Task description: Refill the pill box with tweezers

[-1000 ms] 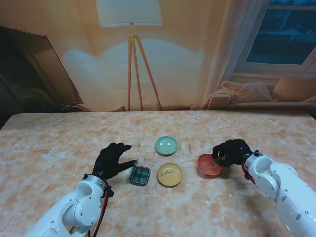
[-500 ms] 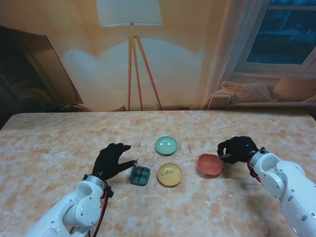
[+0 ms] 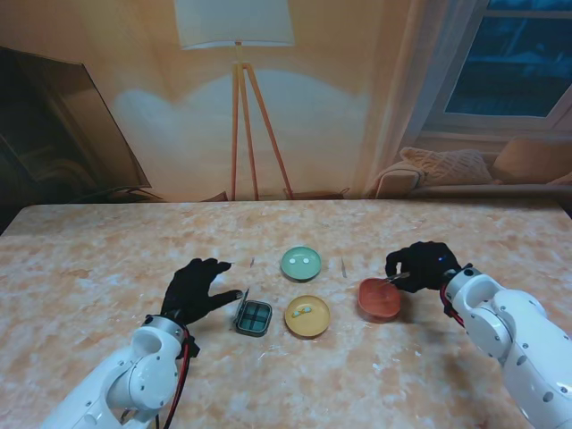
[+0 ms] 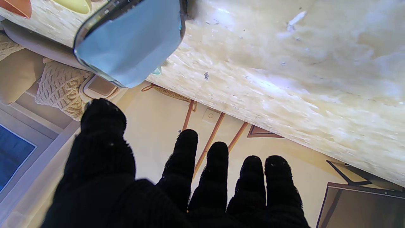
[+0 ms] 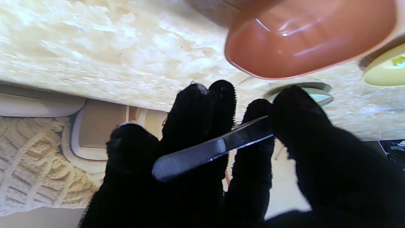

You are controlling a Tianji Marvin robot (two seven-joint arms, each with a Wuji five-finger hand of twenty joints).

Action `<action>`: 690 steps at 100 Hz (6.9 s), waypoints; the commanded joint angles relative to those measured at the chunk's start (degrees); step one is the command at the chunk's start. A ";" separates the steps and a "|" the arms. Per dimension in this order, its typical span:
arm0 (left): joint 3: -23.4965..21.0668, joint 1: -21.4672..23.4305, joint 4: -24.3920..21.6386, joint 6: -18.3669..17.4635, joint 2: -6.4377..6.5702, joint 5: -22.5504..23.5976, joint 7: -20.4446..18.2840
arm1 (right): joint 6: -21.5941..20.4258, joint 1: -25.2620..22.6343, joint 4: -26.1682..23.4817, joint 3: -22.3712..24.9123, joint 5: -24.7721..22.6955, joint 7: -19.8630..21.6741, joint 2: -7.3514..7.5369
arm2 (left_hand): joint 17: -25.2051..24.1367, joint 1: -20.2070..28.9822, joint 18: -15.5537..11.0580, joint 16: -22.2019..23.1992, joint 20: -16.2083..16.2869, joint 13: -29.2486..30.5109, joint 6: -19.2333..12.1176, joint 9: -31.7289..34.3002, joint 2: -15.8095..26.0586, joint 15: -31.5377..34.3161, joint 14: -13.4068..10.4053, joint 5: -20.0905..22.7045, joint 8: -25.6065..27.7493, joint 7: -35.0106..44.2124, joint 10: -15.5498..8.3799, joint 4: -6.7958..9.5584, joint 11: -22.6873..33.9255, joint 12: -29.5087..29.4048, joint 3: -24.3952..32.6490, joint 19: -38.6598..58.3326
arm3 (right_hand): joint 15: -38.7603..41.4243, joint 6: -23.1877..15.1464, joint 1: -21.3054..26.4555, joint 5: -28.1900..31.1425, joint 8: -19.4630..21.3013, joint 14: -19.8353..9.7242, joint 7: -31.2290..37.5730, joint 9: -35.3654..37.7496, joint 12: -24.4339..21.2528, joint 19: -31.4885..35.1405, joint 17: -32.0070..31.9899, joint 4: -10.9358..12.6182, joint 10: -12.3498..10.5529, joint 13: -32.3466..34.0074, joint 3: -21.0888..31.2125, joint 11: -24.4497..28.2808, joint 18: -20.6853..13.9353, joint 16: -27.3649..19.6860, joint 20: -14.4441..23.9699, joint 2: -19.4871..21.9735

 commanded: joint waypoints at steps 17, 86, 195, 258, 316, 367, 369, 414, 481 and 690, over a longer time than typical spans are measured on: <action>-1.92 1.05 -1.17 -0.12 0.55 0.80 -2.01 | -0.44 -0.06 -1.36 -3.13 1.29 -0.57 -1.21 | -1.17 0.34 -1.17 0.45 0.08 -1.76 0.52 -0.46 2.19 -0.54 -0.27 0.68 0.17 -0.80 0.40 1.94 -0.67 0.06 -1.65 -1.07 | 2.48 -1.18 1.92 1.76 -0.10 -4.70 2.21 0.91 0.50 1.44 2.05 0.80 3.33 0.44 3.24 1.07 -6.34 2.00 2.22 -1.20; -5.51 2.69 -1.48 -1.64 0.83 1.35 -2.80 | 0.74 1.82 -1.88 -14.46 4.59 -3.19 -2.16 | -1.26 0.20 -1.69 0.02 -0.33 -2.55 1.03 -0.59 2.48 -0.39 -1.02 0.97 0.05 -1.31 0.39 1.92 -0.84 -0.09 -1.70 -1.92 | 5.86 0.54 2.11 2.22 0.02 -5.71 2.25 0.38 1.20 2.25 2.41 0.65 4.27 0.57 3.55 2.96 -7.39 4.00 5.35 -0.90; -5.69 2.99 0.89 -3.62 0.30 -0.80 -0.51 | 6.98 10.45 3.49 -26.46 3.69 -1.18 -1.97 | -1.63 0.34 -2.80 -0.41 -0.63 -3.35 1.29 -0.79 2.73 0.12 -2.08 1.28 -0.01 -1.43 -0.08 1.93 -0.71 -0.02 -1.76 -2.60 | 6.48 1.47 1.63 1.21 -0.12 -5.91 1.84 -0.69 1.22 2.04 1.78 0.64 4.47 -0.31 3.37 3.33 -7.11 4.21 6.24 -1.58; -6.02 3.45 1.41 -4.41 -0.01 -1.48 1.06 | 12.24 14.24 6.27 -32.29 3.44 -4.07 -2.67 | -1.43 0.76 -3.09 -0.45 -0.60 -3.04 1.23 -0.68 2.76 0.30 -2.65 1.42 -0.04 -1.34 -0.50 1.93 -0.51 0.07 -1.67 -2.53 | 6.82 2.48 1.90 0.50 -0.05 -5.90 1.64 -1.25 1.47 2.27 1.45 0.74 4.68 -0.44 3.06 3.65 -6.92 4.15 6.39 -1.40; -6.28 3.89 1.85 -5.30 -0.27 -1.94 2.49 | 13.48 16.20 8.03 -34.83 4.44 -3.41 -2.85 | -1.39 1.19 -3.25 -0.47 -0.41 -2.65 0.97 -0.19 2.82 0.46 -2.92 1.92 0.07 -0.85 -0.83 1.90 -0.30 0.20 -1.71 -2.19 | 7.58 2.05 2.16 0.95 0.10 -6.21 1.86 -0.86 1.52 3.08 1.53 0.82 4.57 -0.04 3.04 4.02 -7.10 4.35 6.42 -1.41; -6.25 3.99 1.87 -5.26 -0.22 -2.09 2.11 | 14.56 16.80 9.23 -36.44 5.20 -4.86 -3.26 | -1.39 1.21 -3.30 -0.49 -0.43 -2.63 1.02 -0.20 2.79 0.52 -3.04 1.89 -0.02 -0.86 -0.91 1.90 -0.28 0.23 -1.74 -2.20 | 8.74 0.24 2.91 3.81 0.23 -6.71 2.99 1.22 1.41 4.61 2.29 0.93 4.11 1.47 2.52 5.07 -7.48 4.71 6.76 -0.06; -6.25 3.99 1.87 -5.26 -0.22 -2.11 2.10 | 14.59 16.82 9.27 -36.48 5.22 -4.92 -3.28 | -1.40 1.18 -3.34 -0.50 -0.43 -2.67 1.00 -0.22 2.83 0.51 -3.05 1.85 -0.03 -0.87 -0.97 1.90 -0.28 0.23 -1.74 -2.20 | 8.77 0.18 3.01 3.98 0.21 -6.70 3.05 1.31 1.38 4.67 2.34 0.97 4.04 1.52 2.53 5.11 -7.52 4.72 6.78 0.03; -6.03 3.76 2.25 -5.39 -0.25 -2.47 2.00 | 12.65 17.33 9.80 -36.81 5.01 -5.50 -3.16 | -1.46 1.17 -3.43 -0.55 -0.45 -2.72 1.27 -0.35 2.85 0.51 -3.10 1.80 -0.17 -1.04 -0.93 1.90 -0.33 0.21 -1.74 -2.25 | 9.11 -1.20 3.03 9.38 -0.86 -5.85 5.44 4.00 0.33 5.62 3.11 1.98 4.90 3.11 6.88 6.30 -6.62 5.03 7.03 -3.94; -6.00 3.97 2.48 -5.32 -0.35 -2.90 2.25 | 11.79 17.31 10.67 -37.20 6.47 -6.77 -3.61 | -1.54 1.08 -3.51 -0.62 -0.53 -2.86 1.72 -0.47 2.94 0.52 -3.28 1.68 -0.48 -1.46 -0.92 1.90 -0.40 0.17 -1.75 -2.39 | 8.76 -0.86 1.84 12.19 -1.32 -6.65 7.93 6.11 -0.58 6.10 6.39 2.57 6.46 6.05 14.32 8.71 -7.64 4.96 7.17 -10.24; -6.54 4.82 2.24 -4.85 -0.33 -2.93 2.08 | 18.13 17.62 5.71 -43.40 12.85 -10.59 -7.97 | -1.55 1.24 -3.71 -0.64 -0.58 -2.93 1.58 -0.39 3.32 0.56 -3.23 1.99 -0.52 -1.39 -0.91 1.93 -0.39 0.16 -1.70 -2.52 | 9.85 0.15 3.02 10.97 1.90 -7.96 5.34 4.97 -0.50 6.29 8.19 2.66 7.51 6.76 9.56 10.25 -8.92 4.46 7.74 -5.74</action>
